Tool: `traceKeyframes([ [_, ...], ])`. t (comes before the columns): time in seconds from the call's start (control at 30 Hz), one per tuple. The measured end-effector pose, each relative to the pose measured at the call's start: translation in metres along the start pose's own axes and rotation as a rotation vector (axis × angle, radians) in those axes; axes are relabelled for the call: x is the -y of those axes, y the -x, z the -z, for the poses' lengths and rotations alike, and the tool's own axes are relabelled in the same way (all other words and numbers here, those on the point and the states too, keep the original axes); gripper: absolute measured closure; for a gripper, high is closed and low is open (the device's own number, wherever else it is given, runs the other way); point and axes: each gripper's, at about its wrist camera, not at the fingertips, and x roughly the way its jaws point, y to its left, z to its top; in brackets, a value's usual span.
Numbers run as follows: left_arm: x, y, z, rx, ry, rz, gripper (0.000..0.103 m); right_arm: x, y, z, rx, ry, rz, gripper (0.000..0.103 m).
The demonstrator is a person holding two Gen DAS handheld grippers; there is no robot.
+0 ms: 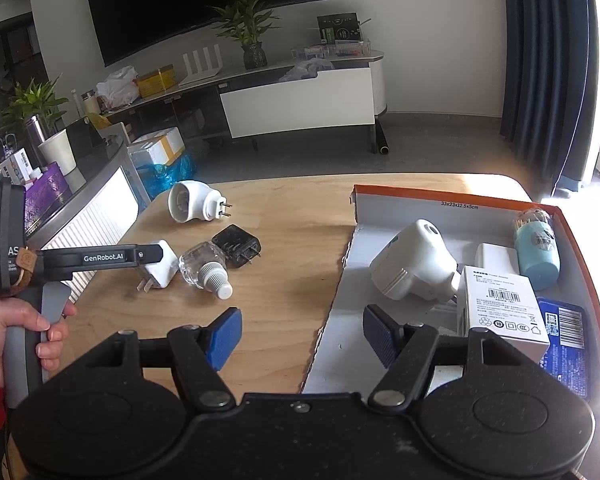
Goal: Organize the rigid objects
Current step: 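Grasp the white cube adapter with left tool while right tool grasps the glass refill bottle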
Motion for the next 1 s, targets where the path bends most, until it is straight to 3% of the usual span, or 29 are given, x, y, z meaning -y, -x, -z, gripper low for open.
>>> traceKeyframes([
  [0.2, -0.02, 0.001, 0.002, -0.019, 0.084, -0.008, 0.012, -0.004, -0.003, 0.0, -0.003, 0.011, -0.004, 0.023],
  [0.4, -0.006, -0.009, 0.004, -0.033, -0.019, 0.027, 0.013, -0.011, -0.007, 0.0, -0.013, 0.022, -0.014, 0.023],
  [0.5, 0.001, -0.018, 0.004, -0.035, -0.069, 0.009, 0.02, -0.018, -0.009, 0.0, -0.019, 0.04, -0.02, 0.023],
  [0.57, 0.002, -0.019, 0.003, -0.023, -0.095, 0.006, 0.044, -0.021, -0.012, -0.001, -0.021, 0.049, -0.026, 0.023],
  [0.63, 0.001, -0.019, 0.002, -0.023, -0.105, 0.014, 0.06, -0.024, -0.015, -0.002, -0.019, 0.058, -0.04, 0.023],
  [0.73, -0.002, -0.015, 0.004, -0.028, -0.097, 0.039, 0.061, -0.031, -0.025, -0.005, -0.025, 0.078, -0.07, 0.023],
  [1.0, -0.009, 0.02, 0.012, -0.024, -0.065, -0.005, 0.061, -0.066, -0.077, -0.02, -0.064, 0.202, -0.193, 0.023],
])
